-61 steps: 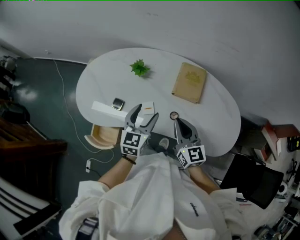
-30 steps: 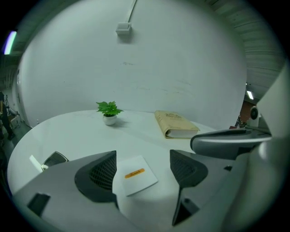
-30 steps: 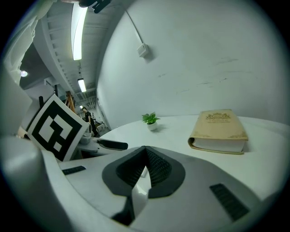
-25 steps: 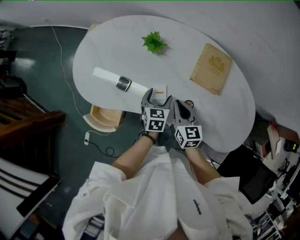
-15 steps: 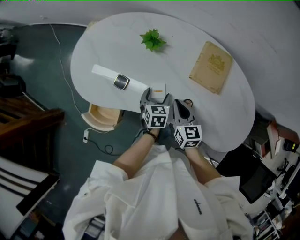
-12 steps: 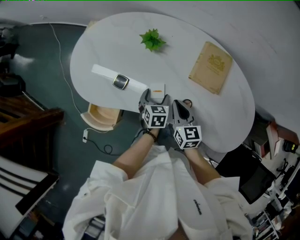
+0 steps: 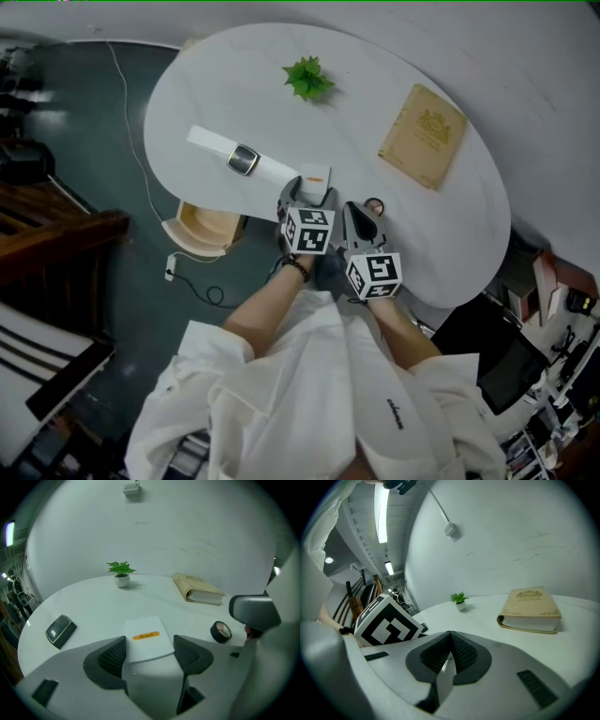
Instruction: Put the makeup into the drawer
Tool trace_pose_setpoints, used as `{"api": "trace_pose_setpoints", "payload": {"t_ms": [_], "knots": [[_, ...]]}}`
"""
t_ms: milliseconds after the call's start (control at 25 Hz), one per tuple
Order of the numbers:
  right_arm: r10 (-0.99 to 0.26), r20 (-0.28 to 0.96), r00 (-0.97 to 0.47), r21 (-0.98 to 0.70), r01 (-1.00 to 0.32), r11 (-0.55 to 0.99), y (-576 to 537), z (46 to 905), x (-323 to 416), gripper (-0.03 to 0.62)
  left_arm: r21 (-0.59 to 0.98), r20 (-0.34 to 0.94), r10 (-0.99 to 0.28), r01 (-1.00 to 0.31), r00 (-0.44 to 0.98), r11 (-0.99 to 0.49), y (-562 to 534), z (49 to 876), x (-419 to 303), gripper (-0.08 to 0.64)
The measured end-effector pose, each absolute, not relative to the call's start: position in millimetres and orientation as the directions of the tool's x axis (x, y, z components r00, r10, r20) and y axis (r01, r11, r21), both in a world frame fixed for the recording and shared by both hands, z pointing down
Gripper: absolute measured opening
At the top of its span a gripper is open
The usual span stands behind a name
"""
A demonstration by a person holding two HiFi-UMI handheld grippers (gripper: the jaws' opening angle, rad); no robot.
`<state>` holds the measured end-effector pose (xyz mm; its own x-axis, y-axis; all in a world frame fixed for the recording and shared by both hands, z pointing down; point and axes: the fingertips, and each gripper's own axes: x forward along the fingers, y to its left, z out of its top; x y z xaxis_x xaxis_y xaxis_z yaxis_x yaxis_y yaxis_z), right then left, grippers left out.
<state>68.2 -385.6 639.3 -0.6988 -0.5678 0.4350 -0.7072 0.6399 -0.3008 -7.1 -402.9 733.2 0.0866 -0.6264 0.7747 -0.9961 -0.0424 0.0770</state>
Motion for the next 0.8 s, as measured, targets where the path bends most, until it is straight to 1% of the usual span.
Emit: {"api": "trace_pose_setpoints", "payload": {"t_ms": [40,360,600,680,800], "knots": [[-0.566,0.435,-0.701,-0.301,-0.705,0.642,-385.1,639.7,68.3,0.017,0.071,0.773,-0.629,-0.996,0.085,-0.048,-403.3,732.8,-5.6,0.328],[-0.562,0.434,-0.704,-0.303,-0.702,0.645,-384.7,642.5,72.7,0.017,0.1,0.772,-0.624,-0.992,0.125,-0.074,-401.0,730.4,-6.3,0.314],[-0.557,0.439,-0.705,-0.299,-0.699,0.649,-381.0,643.1,67.5,0.017,0.126,0.749,-0.647,-0.989,0.145,-0.076,-392.9,724.4,-13.6,0.311],[-0.555,0.443,-0.704,-0.295,-0.699,0.651,-379.3,644.1,64.3,0.017,0.133,0.735,-0.66,-0.987,0.157,-0.086,-392.1,719.0,-15.4,0.298],[-0.564,0.451,-0.692,-0.289,-0.711,0.641,-377.1,648.0,58.6,0.017,0.14,0.736,-0.655,-0.985,0.174,-0.105,-390.0,721.8,-19.0,0.298]]}}
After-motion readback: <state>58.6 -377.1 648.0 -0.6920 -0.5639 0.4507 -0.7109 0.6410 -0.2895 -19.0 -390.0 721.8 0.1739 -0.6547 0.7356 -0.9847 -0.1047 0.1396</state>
